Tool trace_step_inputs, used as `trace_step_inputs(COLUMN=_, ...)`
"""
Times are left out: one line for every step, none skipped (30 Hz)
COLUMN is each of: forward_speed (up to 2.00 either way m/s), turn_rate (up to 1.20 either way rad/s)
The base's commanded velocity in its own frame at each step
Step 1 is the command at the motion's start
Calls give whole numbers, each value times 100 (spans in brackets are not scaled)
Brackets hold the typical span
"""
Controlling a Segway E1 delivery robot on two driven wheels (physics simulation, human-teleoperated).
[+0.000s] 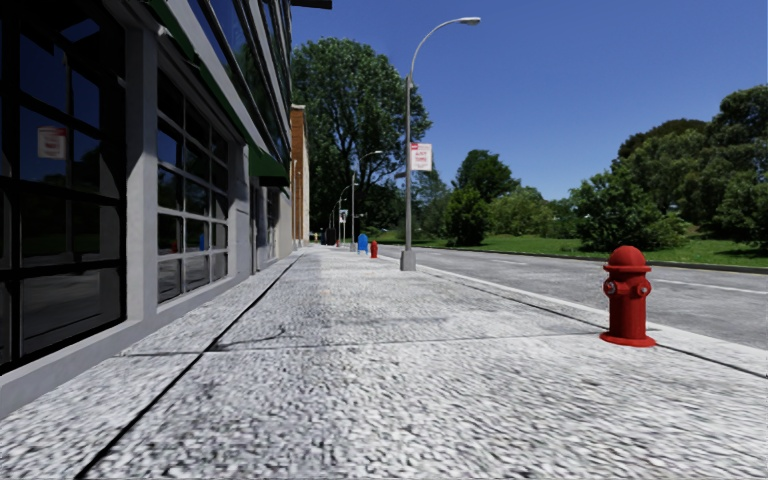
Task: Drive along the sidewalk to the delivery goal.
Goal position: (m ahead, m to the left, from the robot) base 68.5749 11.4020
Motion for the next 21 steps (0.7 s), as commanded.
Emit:
trace_step_inputs(forward_speed=200, turn_rate=15)
trace_step_inputs(forward_speed=200, turn_rate=15)
trace_step_inputs(forward_speed=200, turn_rate=15)
trace_step_inputs(forward_speed=200, turn_rate=15)
trace_step_inputs(forward_speed=200, turn_rate=15)
trace_step_inputs(forward_speed=200, turn_rate=15)
trace_step_inputs(forward_speed=200, turn_rate=15)
trace_step_inputs(forward_speed=200, turn_rate=15)
trace_step_inputs(forward_speed=200, turn_rate=15)
trace_step_inputs(forward_speed=200, turn_rate=15)
trace_step_inputs(forward_speed=200, turn_rate=15)
trace_step_inputs(forward_speed=200, turn_rate=15)
trace_step_inputs(forward_speed=200, turn_rate=16)
trace_step_inputs(forward_speed=200, turn_rate=16)
trace_step_inputs(forward_speed=200, turn_rate=19)
trace_step_inputs(forward_speed=200, turn_rate=20)
trace_step_inputs(forward_speed=200, turn_rate=20)
trace_step_inputs(forward_speed=200, turn_rate=20)
trace_step_inputs(forward_speed=200, turn_rate=20)
trace_step_inputs(forward_speed=200, turn_rate=20)
trace_step_inputs(forward_speed=200, turn_rate=20)
